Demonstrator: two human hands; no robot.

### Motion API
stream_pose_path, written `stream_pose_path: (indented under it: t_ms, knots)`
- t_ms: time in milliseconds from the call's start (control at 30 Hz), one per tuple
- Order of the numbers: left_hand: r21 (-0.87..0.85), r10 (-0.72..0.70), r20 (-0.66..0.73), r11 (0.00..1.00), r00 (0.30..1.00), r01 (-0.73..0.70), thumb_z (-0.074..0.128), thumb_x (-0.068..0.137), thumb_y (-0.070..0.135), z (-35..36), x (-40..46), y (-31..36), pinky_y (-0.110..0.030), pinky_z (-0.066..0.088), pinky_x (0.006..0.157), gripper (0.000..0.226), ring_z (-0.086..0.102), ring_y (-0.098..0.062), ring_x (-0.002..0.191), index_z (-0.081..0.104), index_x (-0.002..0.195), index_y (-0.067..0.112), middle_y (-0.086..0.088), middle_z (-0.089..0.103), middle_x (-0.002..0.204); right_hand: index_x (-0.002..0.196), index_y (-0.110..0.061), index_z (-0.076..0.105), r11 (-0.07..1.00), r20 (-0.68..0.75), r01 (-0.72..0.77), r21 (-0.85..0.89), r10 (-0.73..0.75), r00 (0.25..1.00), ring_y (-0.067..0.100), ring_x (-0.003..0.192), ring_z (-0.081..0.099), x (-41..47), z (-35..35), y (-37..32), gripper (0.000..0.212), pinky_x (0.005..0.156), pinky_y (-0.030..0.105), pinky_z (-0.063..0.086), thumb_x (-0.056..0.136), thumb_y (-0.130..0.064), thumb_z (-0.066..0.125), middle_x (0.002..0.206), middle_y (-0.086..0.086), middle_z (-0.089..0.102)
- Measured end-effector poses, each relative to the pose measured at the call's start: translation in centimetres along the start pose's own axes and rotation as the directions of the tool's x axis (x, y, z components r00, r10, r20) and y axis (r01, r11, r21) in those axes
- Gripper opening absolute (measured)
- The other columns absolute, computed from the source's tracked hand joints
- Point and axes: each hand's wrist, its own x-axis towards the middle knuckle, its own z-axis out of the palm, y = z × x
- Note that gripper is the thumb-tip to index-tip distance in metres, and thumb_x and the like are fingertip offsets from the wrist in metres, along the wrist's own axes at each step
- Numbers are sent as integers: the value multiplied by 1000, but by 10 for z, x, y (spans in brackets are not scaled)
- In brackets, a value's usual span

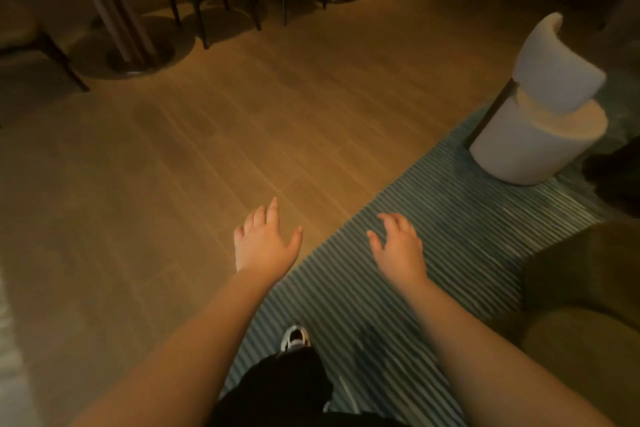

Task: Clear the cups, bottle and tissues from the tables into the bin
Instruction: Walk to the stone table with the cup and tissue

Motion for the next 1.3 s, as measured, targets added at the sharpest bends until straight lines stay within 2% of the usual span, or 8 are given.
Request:
stream_pose_path:
  t_ms: [200, 400, 667, 767, 867, 1000, 1100, 1300]
  knots:
    - [-14, 18, 30, 1000, 999, -18, 33, 88, 62, -26, 180, 10, -46, 27, 108, 75, 28, -26, 136, 18, 148, 19, -9, 34, 149, 136, -18, 43, 999, 0, -34, -10, 34, 999, 24, 130, 35, 161, -16, -54, 44, 105, 44, 32, 97, -39, 45, 141, 4, 40]
    - [-14, 22, 53, 1000, 998, -21, 29, 86, 65, 0, 364, 15, -48, 25, 109, 77, 26, -25, 138, 15, 148, 22, -8, 31, 150, 136, -21, 44, 999, -21, -52, 11, 52, 998, 22, 128, 38, 348, 0, -73, 45, 106, 43, 33, 96, -41, 46, 139, 4, 42]
    - [10, 9, 50, 1000, 999, -9, 27, 82, 69, 0, 704, 60, -48, 29, 104, 80, 33, -27, 133, 20, 147, 23, -7, 38, 146, 132, -17, 49, 999, -10, -31, 36, 31, 999, 28, 122, 44, 694, -19, -114, 44, 100, 40, 38, 95, -41, 47, 133, 8, 47]
    - [14, 9, 45, 1000, 999, -10, 26, 82, 70, -15, 814, 82, -50, 32, 102, 80, 36, -29, 131, 21, 147, 23, -8, 40, 144, 131, -17, 50, 999, 26, -46, 19, 45, 999, 30, 121, 44, 800, -38, -136, 43, 99, 40, 39, 94, -40, 47, 134, 11, 47]
    - [11, 9, 28, 1000, 1000, -9, 25, 82, 71, -26, 912, 101, -49, 34, 100, 80, 39, -29, 129, 22, 146, 22, -8, 41, 143, 129, -16, 53, 1000, -9, -15, 24, 16, 1000, 29, 118, 47, 897, -58, -152, 42, 96, 37, 41, 93, -38, 49, 131, 11, 49]
    - [-17, -21, 68, 1000, 997, 22, 23, 80, 71, -22, 1054, 128, -47, 28, 105, 82, 35, -28, 130, 15, 147, 25, -5, 36, 147, 133, -15, 49, 1000, -2, 2, 7, -2, 1000, 27, 125, 43, 1041, -74, -159, 44, 103, 40, 37, 95, -38, 46, 138, 8, 45]
    - [-37, -15, 74, 999, 997, 18, 30, 83, 66, -9, 1181, 148, -45, 22, 107, 79, 30, -26, 133, 12, 148, 25, -4, 30, 150, 133, -14, 49, 1000, -29, 24, 13, -24, 999, 27, 128, 40, 1169, -78, -161, 43, 105, 41, 35, 95, -33, 48, 141, 8, 42]
    - [-9, 14, 54, 1000, 998, -14, 34, 87, 62, -8, 1457, 188, -46, 21, 108, 76, 29, -28, 135, 13, 149, 22, -6, 27, 152, 130, -14, 51, 999, -67, -25, 30, 27, 997, 28, 121, 45, 1432, -105, -183, 39, 101, 38, 38, 95, -29, 48, 137, 8, 44]
